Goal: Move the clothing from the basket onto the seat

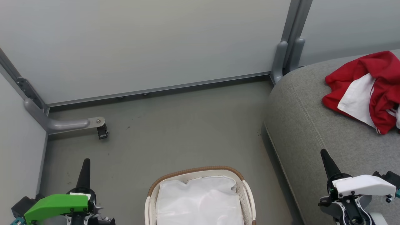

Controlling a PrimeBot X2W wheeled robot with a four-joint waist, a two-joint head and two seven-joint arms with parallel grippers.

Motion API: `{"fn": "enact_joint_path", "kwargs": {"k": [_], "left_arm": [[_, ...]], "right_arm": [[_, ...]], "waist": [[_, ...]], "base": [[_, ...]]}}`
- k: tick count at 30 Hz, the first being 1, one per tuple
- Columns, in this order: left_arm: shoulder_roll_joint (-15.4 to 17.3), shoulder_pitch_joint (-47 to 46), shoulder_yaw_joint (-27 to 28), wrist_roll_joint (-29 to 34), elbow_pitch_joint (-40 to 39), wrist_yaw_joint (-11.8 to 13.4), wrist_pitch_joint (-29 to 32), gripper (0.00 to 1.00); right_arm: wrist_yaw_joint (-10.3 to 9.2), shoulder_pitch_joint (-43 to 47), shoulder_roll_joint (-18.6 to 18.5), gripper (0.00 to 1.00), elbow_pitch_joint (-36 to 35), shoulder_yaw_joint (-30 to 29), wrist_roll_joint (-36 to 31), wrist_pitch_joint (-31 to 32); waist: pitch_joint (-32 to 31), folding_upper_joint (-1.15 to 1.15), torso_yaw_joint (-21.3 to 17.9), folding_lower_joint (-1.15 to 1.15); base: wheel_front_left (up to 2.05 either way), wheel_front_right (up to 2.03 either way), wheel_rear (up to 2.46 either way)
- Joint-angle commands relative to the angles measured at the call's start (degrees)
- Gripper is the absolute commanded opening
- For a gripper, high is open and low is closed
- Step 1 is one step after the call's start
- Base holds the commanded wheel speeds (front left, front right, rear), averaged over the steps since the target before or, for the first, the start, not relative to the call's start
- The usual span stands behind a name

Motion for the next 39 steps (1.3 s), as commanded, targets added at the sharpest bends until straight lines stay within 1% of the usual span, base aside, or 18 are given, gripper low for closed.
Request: {"fn": "enact_joint_path", "kwargs": {"k": [1, 31, 36, 39], "left_arm": [[0.36, -1.56, 0.26, -1.19, -0.49, -0.31, 0.38, 0.00], [0.43, -3.12, 1.33, -12.82, -1.48, -0.42, 3.83, 0.00], [0.44, -3.30, 1.45, -14.37, -1.62, -0.44, 4.29, 0.00], [0.44, -3.22, 1.42, -14.19, -1.55, -0.44, 4.29, 0.00]], "right_arm": [[-0.02, -0.68, -0.33, 0.00, -0.62, -0.31, 1.46, 0.35], [-0.02, -1.15, -0.40, 0.00, -1.96, -2.11, 14.78, 3.76], [-0.02, -1.22, -0.42, 0.00, -2.18, -2.36, 16.52, 4.26], [-0.02, -1.19, -0.42, 0.00, -2.13, -2.32, 16.33, 4.21]], "waist": [[-0.01, 0.00, -0.01, 0.00], [-0.20, 0.00, -0.26, 0.00], [-0.23, 0.00, -0.30, 0.00], [-0.24, 0.00, -0.30, 0.00]], "base": [[0.00, 0.00, 0.00], [0.00, 0.00, 0.00], [0.00, 0.00, 0.00], [0.00, 0.00, 0.00]]}}
